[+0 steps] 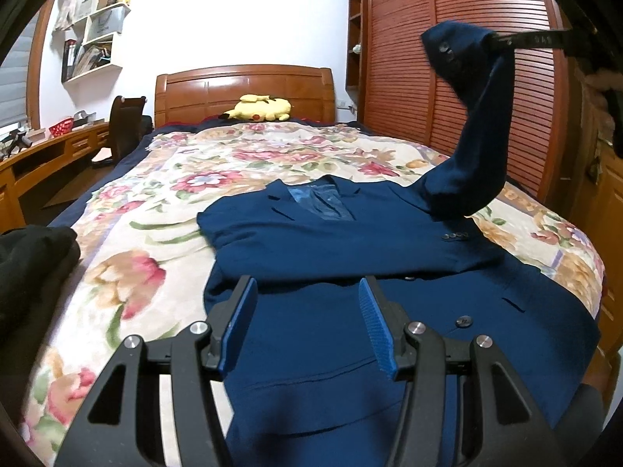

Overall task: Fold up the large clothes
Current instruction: 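Lift the held sleeve and swing it across the jacket front, then lower the sleeve onto the jacket front and open the right tool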

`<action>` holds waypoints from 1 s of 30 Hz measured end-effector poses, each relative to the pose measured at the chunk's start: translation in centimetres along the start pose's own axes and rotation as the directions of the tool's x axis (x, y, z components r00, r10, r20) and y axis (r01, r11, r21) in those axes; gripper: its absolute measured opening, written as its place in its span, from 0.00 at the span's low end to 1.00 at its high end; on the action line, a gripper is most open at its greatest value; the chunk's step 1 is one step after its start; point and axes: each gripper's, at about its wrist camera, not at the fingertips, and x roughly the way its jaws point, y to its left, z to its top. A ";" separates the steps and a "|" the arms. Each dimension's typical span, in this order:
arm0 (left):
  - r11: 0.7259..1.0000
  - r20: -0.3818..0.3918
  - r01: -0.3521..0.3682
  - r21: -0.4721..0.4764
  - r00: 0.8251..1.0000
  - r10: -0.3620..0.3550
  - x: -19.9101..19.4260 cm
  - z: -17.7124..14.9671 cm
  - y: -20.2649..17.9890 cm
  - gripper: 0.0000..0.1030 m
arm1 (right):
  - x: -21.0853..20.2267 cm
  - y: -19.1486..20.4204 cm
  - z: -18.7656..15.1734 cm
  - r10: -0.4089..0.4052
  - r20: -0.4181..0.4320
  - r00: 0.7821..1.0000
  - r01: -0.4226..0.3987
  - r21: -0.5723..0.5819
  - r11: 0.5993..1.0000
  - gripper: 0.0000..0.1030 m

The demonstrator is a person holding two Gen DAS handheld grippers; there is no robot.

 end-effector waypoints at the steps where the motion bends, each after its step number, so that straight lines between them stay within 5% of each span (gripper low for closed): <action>1: 1.000 0.001 -0.002 -0.002 1.000 0.002 -0.1 0.0 0.2 0.52 | 0.2 1.0 -0.1 0.020 0.001 1.000 -0.020 -0.003 1.000 0.05; 11: 0.999 0.006 -0.031 -0.026 0.999 0.031 -0.8 -0.3 2.1 0.52 | 3.9 8.9 -3.8 0.225 -0.064 0.972 -0.222 0.046 0.974 0.05; 25: 0.998 -0.001 -0.054 -0.038 0.999 0.054 -0.8 -0.5 3.1 0.52 | 4.7 16.6 -10.6 0.443 -0.193 0.876 -0.428 0.114 0.896 0.08; 27: 0.998 -0.001 -0.053 -0.037 0.999 0.053 -0.8 -0.5 3.1 0.52 | 4.5 17.0 -11.0 0.449 -0.212 0.868 -0.434 0.116 0.893 0.14; 30: 0.998 0.001 -0.049 -0.042 0.999 0.049 -0.9 -0.4 3.1 0.52 | 3.7 16.9 -11.3 0.480 -0.193 0.856 -0.466 0.115 0.877 0.41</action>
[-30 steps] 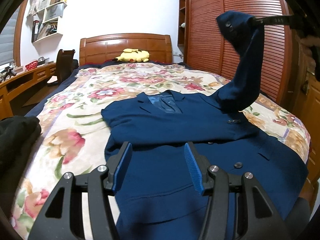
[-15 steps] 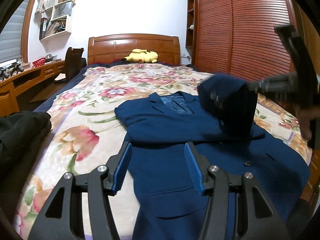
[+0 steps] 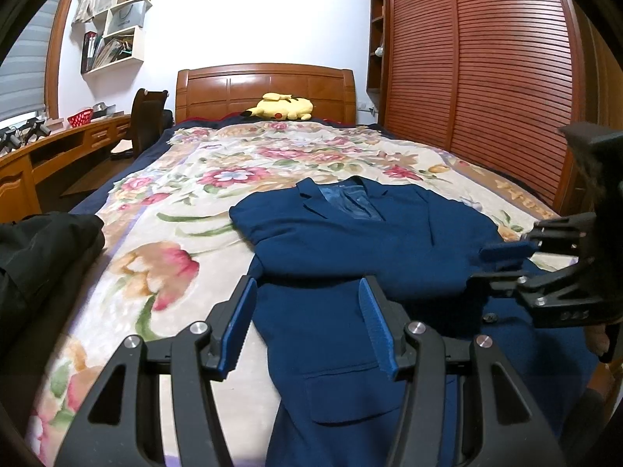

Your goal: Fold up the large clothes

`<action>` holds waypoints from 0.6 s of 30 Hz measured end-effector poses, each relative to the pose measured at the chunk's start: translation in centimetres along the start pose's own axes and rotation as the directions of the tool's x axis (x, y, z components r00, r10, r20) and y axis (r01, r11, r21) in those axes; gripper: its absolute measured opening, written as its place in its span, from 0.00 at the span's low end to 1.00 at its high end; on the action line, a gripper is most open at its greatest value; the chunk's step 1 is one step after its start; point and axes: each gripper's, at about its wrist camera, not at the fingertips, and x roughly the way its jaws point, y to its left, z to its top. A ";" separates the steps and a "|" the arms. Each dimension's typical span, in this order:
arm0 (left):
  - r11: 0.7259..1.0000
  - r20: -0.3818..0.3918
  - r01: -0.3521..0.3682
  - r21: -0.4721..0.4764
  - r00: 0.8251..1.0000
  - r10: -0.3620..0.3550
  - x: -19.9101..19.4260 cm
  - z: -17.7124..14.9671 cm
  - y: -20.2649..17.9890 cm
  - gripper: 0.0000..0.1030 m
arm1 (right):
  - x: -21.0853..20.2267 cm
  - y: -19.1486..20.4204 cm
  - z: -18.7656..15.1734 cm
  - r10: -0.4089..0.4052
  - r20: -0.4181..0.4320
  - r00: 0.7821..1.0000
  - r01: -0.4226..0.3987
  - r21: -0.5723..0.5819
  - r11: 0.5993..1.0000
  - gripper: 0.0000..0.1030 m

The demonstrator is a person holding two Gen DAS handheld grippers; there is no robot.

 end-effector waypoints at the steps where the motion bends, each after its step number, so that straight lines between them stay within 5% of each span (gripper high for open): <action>1: 1.000 0.001 0.000 -0.001 1.000 0.000 0.0 0.0 0.0 0.52 | -0.5 -0.1 0.1 0.009 0.022 1.000 -0.009 0.002 1.000 0.47; 6: 1.000 -0.002 -0.006 -0.007 1.000 0.006 0.2 -0.1 0.3 0.52 | -1.9 -1.8 1.7 -0.017 0.086 0.996 0.014 0.038 0.999 0.52; 11: 1.000 -0.001 -0.008 -0.008 1.000 0.008 0.1 -0.2 0.4 0.52 | 1.7 -2.6 0.8 -0.049 -0.023 0.999 0.050 0.045 0.998 0.52; 18: 1.000 -0.019 -0.011 0.009 1.000 0.011 0.6 -0.4 0.2 0.52 | 5.2 -1.1 -2.9 0.051 -0.139 0.989 -0.044 0.049 0.998 0.52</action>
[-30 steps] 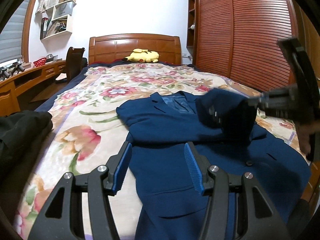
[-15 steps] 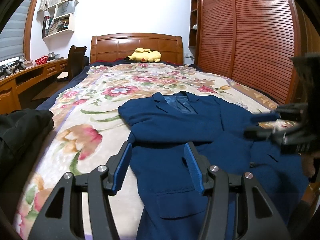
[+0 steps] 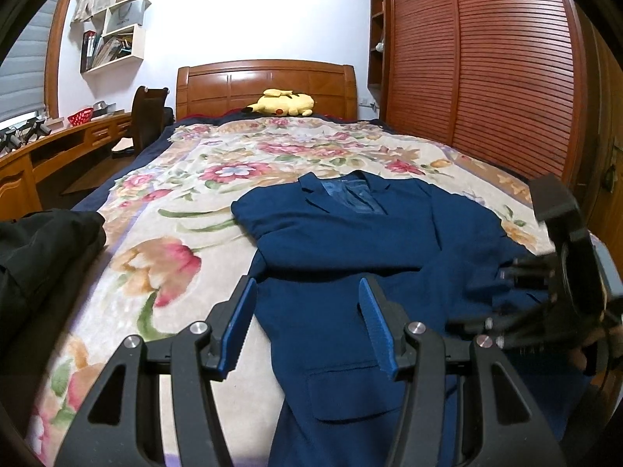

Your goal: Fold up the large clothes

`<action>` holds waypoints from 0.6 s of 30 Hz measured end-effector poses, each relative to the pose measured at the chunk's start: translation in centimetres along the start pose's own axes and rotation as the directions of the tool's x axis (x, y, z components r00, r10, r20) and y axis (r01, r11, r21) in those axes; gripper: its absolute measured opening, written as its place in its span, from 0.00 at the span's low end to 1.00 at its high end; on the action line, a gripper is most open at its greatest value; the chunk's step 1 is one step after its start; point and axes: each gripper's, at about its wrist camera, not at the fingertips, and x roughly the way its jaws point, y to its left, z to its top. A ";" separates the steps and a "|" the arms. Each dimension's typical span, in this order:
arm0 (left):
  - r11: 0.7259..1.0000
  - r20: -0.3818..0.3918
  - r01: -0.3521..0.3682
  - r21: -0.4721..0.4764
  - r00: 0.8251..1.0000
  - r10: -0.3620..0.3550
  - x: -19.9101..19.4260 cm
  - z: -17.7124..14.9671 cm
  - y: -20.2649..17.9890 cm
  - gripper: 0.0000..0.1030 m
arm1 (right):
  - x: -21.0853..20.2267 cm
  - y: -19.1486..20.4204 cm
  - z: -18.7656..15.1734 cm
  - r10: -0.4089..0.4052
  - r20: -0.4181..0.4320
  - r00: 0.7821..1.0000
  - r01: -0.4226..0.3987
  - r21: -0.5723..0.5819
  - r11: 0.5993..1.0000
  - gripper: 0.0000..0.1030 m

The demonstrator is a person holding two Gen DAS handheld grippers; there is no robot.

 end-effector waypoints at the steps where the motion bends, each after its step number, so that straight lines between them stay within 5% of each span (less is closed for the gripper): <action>1: 1.000 -0.003 0.002 -0.001 1.000 -0.002 0.1 0.0 0.0 0.52 | 0.2 0.3 -0.4 0.014 -0.008 1.000 -0.014 -0.002 1.000 0.51; 9: 0.999 -0.047 0.032 0.008 0.998 -0.032 1.6 -0.1 -1.2 0.52 | -2.0 -0.3 -3.2 0.060 0.035 0.998 -0.061 0.038 0.997 0.42; 18: 0.996 -0.153 0.072 0.060 0.986 -0.063 5.3 0.0 -3.9 0.52 | -6.2 -6.6 -6.0 -0.147 0.099 0.984 0.134 0.124 0.983 0.45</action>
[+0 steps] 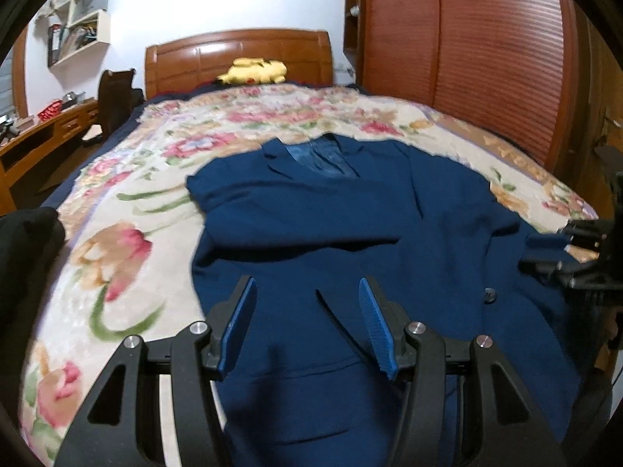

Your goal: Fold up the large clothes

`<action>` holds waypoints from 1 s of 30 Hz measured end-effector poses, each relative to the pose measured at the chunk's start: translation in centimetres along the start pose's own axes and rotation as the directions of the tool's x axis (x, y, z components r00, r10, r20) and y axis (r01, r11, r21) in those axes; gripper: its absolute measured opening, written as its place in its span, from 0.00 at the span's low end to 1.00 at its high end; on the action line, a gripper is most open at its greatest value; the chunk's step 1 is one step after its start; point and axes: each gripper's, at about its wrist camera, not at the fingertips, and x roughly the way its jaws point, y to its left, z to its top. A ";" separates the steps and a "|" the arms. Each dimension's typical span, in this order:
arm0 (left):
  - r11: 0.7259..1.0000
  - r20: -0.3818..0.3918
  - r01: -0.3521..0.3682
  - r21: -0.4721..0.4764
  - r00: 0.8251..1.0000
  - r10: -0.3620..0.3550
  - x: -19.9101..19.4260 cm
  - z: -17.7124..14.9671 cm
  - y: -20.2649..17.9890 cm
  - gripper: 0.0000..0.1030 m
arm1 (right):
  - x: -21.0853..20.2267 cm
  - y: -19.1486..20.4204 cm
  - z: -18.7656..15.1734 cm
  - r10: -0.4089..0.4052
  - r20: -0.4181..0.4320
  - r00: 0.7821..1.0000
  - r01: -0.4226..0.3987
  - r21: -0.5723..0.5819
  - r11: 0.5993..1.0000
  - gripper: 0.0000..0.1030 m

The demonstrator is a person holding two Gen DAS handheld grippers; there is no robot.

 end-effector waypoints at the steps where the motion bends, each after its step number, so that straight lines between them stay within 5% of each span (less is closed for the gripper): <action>1: 1.000 -0.018 0.007 0.000 1.000 -0.007 0.6 0.2 -0.1 0.52 | 0.2 -0.9 -0.2 -0.020 -0.002 1.000 0.020 0.013 1.000 0.45; 9: 0.998 -0.195 0.050 0.026 0.980 -0.044 6.1 0.1 -1.9 0.52 | 2.7 -4.1 -1.6 -0.084 -0.033 0.996 0.085 0.043 0.995 0.45; 15: 0.996 -0.216 0.087 0.000 0.973 -0.084 6.4 -0.3 -2.0 0.52 | 3.6 -5.4 -2.4 -0.027 -0.020 0.999 0.029 0.097 0.995 0.45; 22: 0.993 -0.189 0.119 0.001 0.975 -0.116 5.1 -0.4 -2.3 0.00 | 3.8 -5.6 -3.0 -0.005 -0.003 1.000 0.005 0.112 0.994 0.45; 30: 0.988 -0.051 0.146 0.048 0.988 -0.144 -0.7 0.0 -4.7 0.00 | 3.8 -5.6 -3.1 -0.005 0.007 1.000 0.005 0.120 0.993 0.45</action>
